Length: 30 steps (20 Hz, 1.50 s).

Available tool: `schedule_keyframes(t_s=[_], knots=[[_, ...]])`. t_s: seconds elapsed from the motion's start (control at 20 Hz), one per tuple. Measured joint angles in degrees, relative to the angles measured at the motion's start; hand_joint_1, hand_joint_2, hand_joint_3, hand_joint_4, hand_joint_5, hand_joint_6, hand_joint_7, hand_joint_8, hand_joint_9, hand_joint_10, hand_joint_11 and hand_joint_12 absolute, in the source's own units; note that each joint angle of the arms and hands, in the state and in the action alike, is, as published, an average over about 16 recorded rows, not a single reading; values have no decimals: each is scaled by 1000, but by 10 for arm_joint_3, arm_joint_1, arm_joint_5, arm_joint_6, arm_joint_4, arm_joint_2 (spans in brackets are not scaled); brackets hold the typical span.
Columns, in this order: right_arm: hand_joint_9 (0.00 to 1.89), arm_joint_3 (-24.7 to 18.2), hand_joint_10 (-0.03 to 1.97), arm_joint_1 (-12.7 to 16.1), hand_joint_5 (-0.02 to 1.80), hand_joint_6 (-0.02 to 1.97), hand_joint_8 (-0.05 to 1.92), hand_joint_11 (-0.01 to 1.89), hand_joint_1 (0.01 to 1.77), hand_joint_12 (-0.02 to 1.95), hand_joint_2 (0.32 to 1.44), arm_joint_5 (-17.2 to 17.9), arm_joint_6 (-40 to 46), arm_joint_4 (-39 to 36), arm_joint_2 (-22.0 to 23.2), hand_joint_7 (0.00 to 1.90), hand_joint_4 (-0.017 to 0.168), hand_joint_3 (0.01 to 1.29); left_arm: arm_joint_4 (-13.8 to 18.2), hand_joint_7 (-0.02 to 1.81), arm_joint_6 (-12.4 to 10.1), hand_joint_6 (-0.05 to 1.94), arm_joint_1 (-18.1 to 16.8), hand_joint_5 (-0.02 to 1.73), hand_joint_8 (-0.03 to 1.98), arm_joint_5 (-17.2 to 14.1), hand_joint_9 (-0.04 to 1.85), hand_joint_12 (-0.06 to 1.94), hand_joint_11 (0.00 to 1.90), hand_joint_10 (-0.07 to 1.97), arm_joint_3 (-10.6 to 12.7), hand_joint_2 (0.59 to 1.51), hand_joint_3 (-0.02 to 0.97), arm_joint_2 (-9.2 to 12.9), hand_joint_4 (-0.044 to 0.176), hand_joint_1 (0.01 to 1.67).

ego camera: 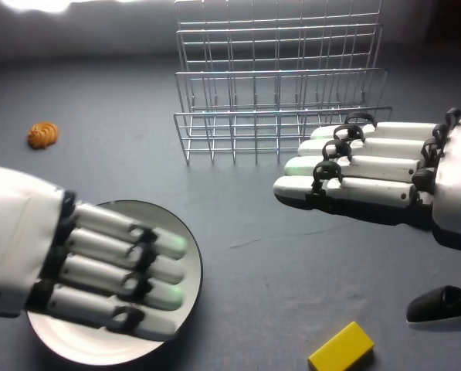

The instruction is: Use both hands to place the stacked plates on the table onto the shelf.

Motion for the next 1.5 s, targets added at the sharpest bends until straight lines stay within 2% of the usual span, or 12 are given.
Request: schedule_keyframes(t_s=[0.45, 0.65, 1.1, 1.5], knots=[[14, -1, 5, -4, 22, 19, 15, 22, 1079, 15, 973, 3, -32, 8, -2, 21, -2, 20, -35, 17, 46, 7, 101, 19, -11, 69, 15, -13, 19, 6, 19, 1098, 15, 13, 2, 19], [13, -1, 5, -4, 22, 19, 14, 22, 1057, 15, 983, 1, -51, 12, -3, 21, -2, 20, -49, 18, 59, 7, 136, 21, -12, 96, 15, -13, 18, 6, 26, 1101, 14, 16, 2, 19], [14, -1, 5, -4, 21, 19, 14, 24, 1063, 15, 1005, -9, -82, 18, -4, 21, -1, 20, -73, 18, 67, 5, 189, 22, -12, 147, 17, -14, 17, 6, 35, 1110, 14, 18, 4, 20], [14, -2, 5, -4, 20, 19, 14, 25, 1103, 14, 1014, -18, -100, 18, -4, 21, 0, 20, -98, 18, 68, -5, 220, 17, -12, 199, 19, -17, 16, 4, 22, 1116, 14, 19, 2, 18]])
